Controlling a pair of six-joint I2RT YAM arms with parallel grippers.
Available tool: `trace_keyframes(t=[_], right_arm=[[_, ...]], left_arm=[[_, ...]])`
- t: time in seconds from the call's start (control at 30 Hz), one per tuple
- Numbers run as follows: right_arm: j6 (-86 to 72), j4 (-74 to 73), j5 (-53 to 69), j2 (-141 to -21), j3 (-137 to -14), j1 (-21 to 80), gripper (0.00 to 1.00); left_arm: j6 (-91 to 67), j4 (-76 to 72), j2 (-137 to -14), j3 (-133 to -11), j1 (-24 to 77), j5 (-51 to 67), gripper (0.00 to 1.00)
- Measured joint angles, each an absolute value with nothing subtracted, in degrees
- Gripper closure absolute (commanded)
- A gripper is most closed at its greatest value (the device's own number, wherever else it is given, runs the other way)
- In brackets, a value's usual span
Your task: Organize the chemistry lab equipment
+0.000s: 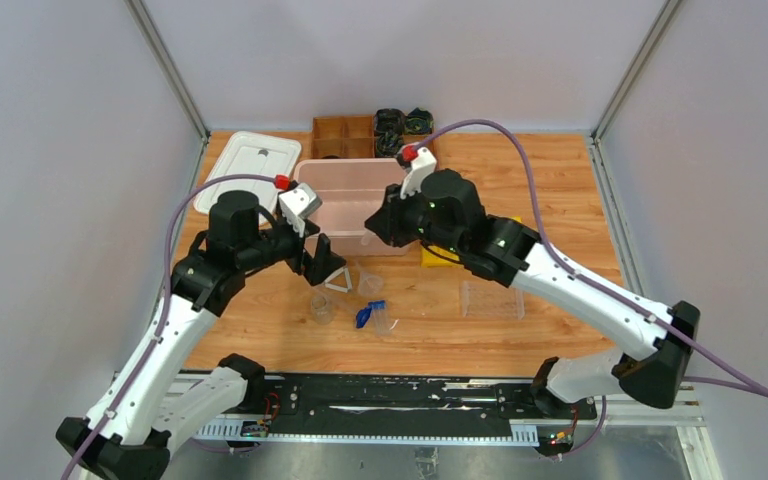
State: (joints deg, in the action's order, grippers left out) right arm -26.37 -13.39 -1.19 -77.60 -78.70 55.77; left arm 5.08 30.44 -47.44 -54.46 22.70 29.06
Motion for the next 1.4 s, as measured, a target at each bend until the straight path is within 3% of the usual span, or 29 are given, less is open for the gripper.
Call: trace_keyframes(t=[0.6,1.4], right_arm=[[-16.62,-25.76,-18.92,-57.6,-53.32,48.14,1.0],[-14.17,-13.72,-24.47,-52.75,-37.91,47.83,1.0]], left_arm=[[7.25,44.38,-61.91,-65.98,15.42,24.16,0.0],[8.78,47.92,-61.71,-67.07,15.4,21.82,0.0]])
